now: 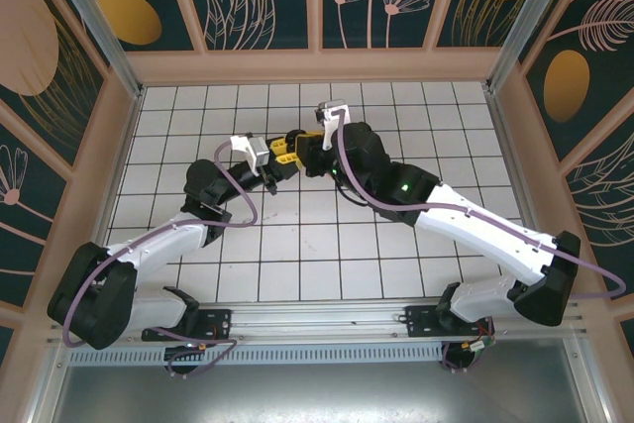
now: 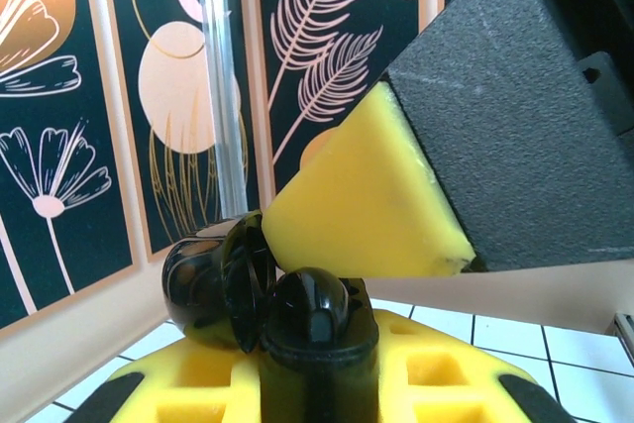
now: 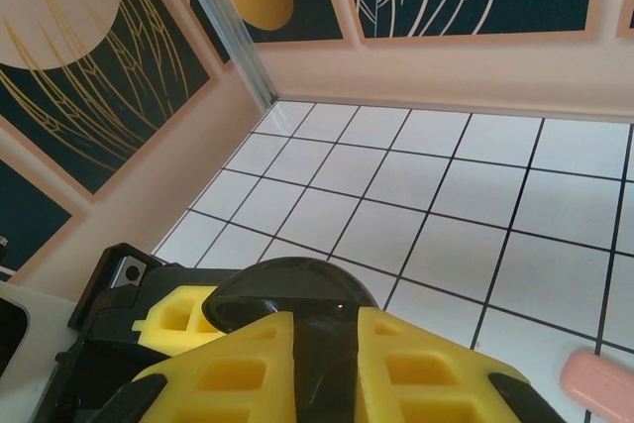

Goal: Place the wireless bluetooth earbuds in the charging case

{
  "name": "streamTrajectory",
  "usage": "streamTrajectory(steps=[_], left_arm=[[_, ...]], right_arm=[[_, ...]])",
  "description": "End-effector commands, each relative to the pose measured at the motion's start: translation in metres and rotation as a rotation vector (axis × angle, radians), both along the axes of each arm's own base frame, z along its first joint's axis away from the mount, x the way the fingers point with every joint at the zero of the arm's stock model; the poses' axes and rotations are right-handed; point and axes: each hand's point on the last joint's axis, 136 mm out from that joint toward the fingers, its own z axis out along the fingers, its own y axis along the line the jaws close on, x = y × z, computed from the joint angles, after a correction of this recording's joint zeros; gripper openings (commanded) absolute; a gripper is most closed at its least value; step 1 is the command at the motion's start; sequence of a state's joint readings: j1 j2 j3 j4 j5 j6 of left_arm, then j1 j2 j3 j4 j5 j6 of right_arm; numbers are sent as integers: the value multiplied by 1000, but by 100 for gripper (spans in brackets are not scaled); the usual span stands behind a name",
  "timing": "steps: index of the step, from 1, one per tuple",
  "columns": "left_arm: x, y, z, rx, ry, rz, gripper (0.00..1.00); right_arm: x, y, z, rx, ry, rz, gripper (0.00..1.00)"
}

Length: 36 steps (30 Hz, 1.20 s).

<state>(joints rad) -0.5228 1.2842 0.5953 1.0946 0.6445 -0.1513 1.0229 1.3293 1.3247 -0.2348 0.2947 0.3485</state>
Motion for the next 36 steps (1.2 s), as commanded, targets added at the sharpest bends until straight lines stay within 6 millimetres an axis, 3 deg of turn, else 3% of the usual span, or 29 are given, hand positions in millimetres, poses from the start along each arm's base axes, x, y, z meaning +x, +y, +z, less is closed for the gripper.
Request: streamTrajectory(steps=[1, 6, 9, 14, 20, 25, 30, 36], left_arm=[[-11, -1, 31, -53, -93, -36, 0], [-7, -2, 27, -41, -75, -25, 0], [-8, -3, 25, -38, -70, -26, 0], [-6, -3, 21, -33, -60, -20, 0], [-4, -4, 17, -26, -50, -19, 0], [-4, -4, 14, -22, -41, -20, 0], [-5, -4, 10, -15, -40, -23, 0], [-6, -3, 10, -16, -44, -21, 0]], right_arm=[[-9, 19, -26, -89, 41, 78, 18], [-2, 12, -20, -80, 40, 18, 27], [4, 0, -7, -49, 33, -43, 38], [8, -24, 23, 48, 13, -107, 52], [-3, -35, 59, 154, -14, -67, 66], [-4, -36, 72, 187, -11, -39, 67], [11, -37, 58, 148, 39, -52, 64], [18, -34, 40, 119, 75, -61, 48]])
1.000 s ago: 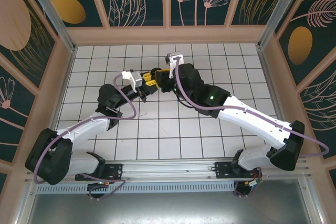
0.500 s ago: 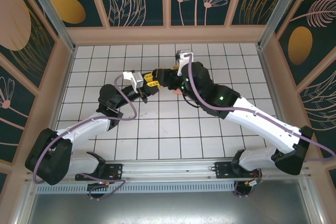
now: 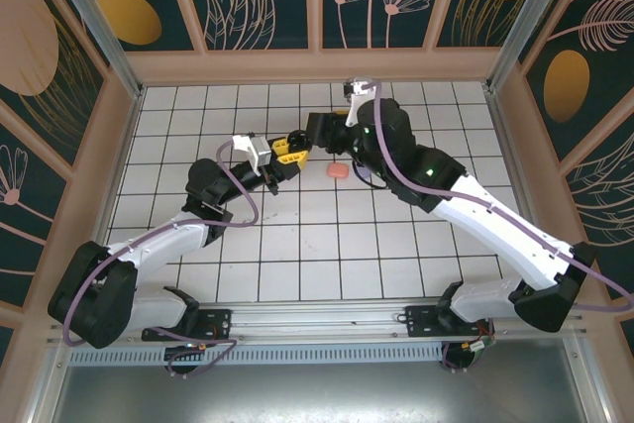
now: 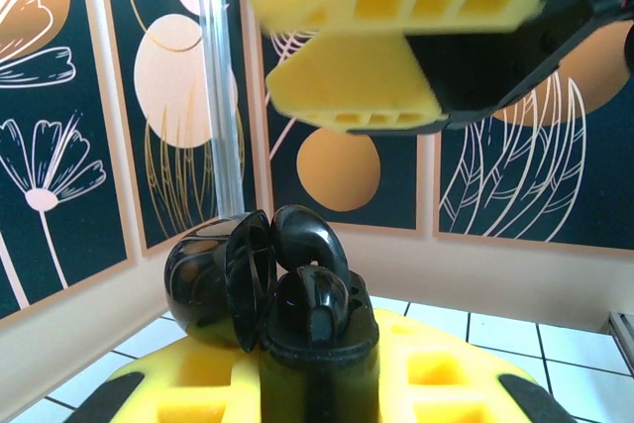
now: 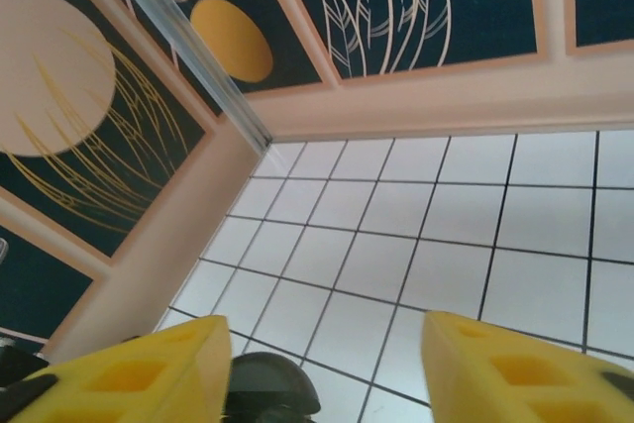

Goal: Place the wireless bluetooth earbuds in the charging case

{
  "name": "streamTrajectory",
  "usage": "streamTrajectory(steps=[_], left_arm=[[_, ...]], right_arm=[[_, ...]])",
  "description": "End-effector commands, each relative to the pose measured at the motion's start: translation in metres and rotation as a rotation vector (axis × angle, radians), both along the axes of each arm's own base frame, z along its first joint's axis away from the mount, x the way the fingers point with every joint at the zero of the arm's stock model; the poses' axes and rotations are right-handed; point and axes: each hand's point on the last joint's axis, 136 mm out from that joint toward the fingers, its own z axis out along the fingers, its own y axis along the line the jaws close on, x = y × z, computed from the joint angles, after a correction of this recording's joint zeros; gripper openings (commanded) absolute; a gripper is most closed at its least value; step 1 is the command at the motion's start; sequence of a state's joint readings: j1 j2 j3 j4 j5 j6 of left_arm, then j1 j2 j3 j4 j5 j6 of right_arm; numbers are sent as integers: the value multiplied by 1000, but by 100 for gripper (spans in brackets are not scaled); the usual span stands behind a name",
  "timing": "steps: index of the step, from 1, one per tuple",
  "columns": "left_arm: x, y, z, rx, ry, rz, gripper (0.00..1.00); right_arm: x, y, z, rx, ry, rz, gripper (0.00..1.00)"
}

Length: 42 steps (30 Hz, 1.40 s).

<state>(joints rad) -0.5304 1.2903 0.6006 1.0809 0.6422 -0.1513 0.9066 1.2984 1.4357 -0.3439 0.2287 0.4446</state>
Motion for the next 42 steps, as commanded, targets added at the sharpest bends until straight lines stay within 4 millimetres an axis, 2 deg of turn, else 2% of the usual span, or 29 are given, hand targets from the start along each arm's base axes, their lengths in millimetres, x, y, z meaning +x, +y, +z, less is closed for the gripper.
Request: streamTrajectory(steps=[1, 4, 8, 15, 24, 42], left_arm=[[-7, 1, 14, -25, -60, -14, 0], [-7, 0, 17, -25, -67, -12, 0], [-7, 0, 19, -26, -71, -17, 0], [-9, 0, 22, -33, -77, -23, 0], [-9, 1, 24, -36, -81, -20, 0], [-7, 0, 26, -39, -85, -14, 0]], right_arm=[[-3, 2, 0, 10, 21, 17, 45], [-2, -2, -7, 0, 33, -1, 34], [-3, -6, -18, -11, 52, -14, 28], [-2, -2, -32, -22, 79, -4, 26], [-5, 10, -37, -14, 103, 46, 21], [-26, 27, -48, -17, 136, 118, 17]])
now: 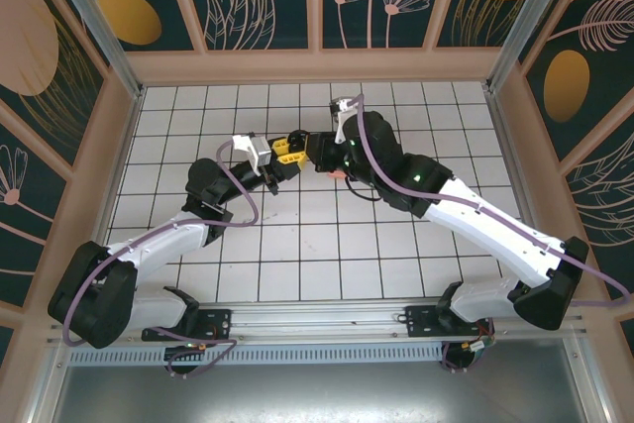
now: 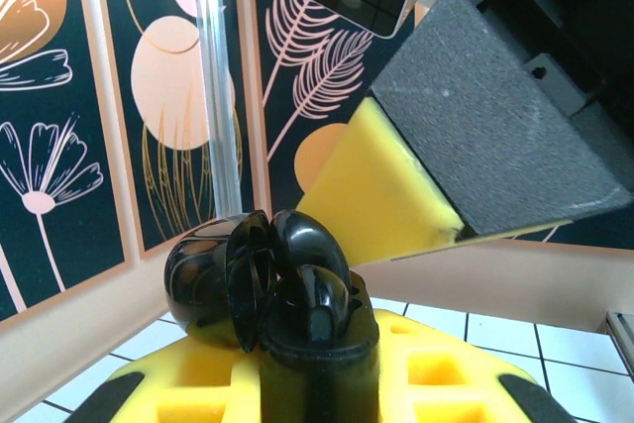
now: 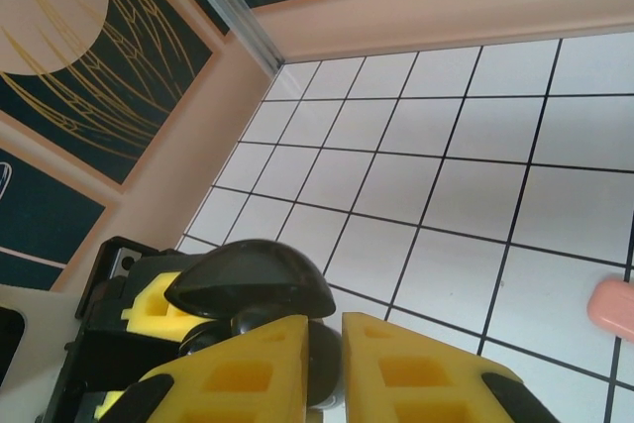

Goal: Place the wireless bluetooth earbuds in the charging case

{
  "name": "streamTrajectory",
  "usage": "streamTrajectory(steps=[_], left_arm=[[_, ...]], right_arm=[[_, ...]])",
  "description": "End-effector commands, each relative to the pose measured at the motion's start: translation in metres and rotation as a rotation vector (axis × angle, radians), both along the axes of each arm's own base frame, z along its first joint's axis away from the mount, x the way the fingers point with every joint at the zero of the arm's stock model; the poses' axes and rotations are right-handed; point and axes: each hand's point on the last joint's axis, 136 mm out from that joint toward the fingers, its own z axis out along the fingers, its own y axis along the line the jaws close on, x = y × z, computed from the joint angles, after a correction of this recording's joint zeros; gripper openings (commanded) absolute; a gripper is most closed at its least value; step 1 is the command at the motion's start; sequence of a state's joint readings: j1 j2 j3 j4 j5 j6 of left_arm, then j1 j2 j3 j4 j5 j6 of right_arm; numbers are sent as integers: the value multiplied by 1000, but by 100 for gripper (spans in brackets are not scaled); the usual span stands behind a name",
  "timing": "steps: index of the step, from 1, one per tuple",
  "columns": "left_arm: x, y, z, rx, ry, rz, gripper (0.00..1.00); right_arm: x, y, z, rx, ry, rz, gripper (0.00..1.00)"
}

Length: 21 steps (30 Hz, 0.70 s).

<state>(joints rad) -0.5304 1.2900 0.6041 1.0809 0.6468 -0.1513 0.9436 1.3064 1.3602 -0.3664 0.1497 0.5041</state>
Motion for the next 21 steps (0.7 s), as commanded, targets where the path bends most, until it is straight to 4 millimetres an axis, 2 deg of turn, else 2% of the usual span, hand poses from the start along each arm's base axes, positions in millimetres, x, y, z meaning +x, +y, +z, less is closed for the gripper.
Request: streamTrajectory(steps=[1, 4, 12, 21], left_arm=[[-6, 1, 25, -38, -81, -9, 0], [-6, 1, 25, -38, -81, -9, 0], [-8, 1, 24, -35, -82, -11, 0], [-9, 1, 25, -35, -84, -17, 0]], right_arm=[[-6, 7, -2, 12, 12, 27, 17], [-8, 4, 6, 22, -5, 19, 16], [-9, -23, 38, 67, -71, -55, 17], [0, -18, 32, 34, -67, -57, 16]])
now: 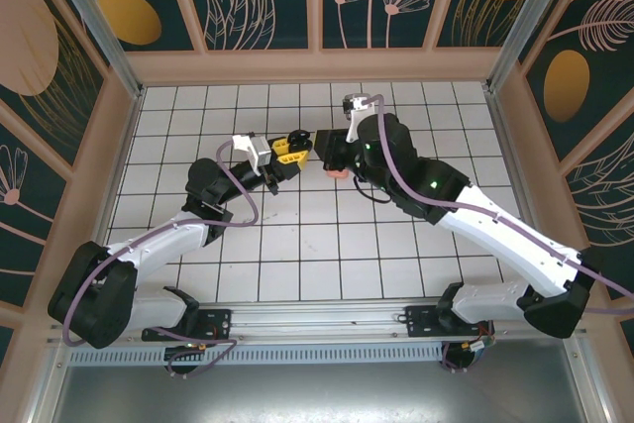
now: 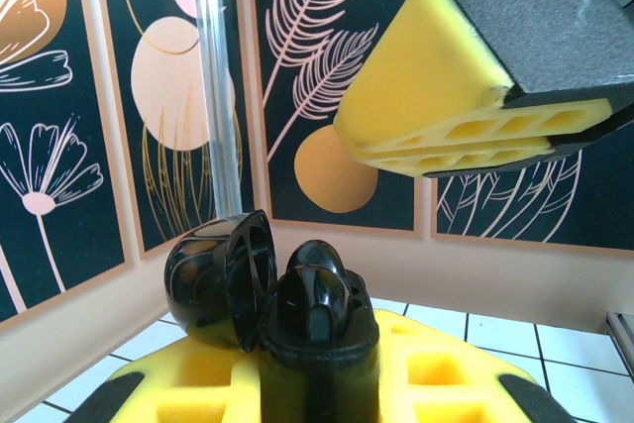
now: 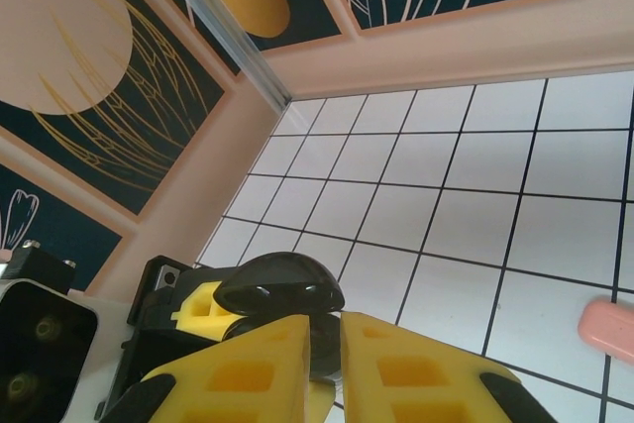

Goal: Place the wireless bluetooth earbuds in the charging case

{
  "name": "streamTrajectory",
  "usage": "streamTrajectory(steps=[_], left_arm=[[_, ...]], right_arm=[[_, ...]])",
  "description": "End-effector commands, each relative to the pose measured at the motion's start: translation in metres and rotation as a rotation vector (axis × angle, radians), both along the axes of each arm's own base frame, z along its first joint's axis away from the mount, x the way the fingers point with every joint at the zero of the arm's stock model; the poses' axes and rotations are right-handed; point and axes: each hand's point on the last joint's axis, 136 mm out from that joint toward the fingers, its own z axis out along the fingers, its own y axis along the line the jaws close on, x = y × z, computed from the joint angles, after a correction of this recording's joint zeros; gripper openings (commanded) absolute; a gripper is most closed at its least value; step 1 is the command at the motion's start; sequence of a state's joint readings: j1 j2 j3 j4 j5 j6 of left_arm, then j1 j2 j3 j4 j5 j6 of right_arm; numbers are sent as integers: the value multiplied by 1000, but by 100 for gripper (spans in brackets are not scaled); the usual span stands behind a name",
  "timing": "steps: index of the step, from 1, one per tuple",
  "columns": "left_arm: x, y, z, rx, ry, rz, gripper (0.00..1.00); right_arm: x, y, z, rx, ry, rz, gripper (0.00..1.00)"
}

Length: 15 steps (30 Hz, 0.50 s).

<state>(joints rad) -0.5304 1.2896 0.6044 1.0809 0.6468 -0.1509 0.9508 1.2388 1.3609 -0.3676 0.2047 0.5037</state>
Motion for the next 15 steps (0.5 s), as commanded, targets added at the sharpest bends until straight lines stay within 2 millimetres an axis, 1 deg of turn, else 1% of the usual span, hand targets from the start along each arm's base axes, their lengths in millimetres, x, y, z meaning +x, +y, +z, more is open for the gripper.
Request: streamTrajectory(steps=[1, 6, 9, 12, 15], left_arm=[[-9, 1, 25, -35, -84, -18, 0], [-10, 0, 23, -25, -79, -25, 0], [-10, -1, 19, -12, -76, -28, 0], [-10, -2, 15, 5, -73, -29, 0], [-10, -3, 13, 14, -73, -32, 0]], right_arm=[[7, 1, 5, -14, -13, -14, 16], [22, 7, 14, -32, -32, -12, 16], [33, 12, 15, -59, -22, -3, 16], [43, 21, 10, -97, 4, 19, 16], [53, 32, -2, -147, 46, 47, 16]])
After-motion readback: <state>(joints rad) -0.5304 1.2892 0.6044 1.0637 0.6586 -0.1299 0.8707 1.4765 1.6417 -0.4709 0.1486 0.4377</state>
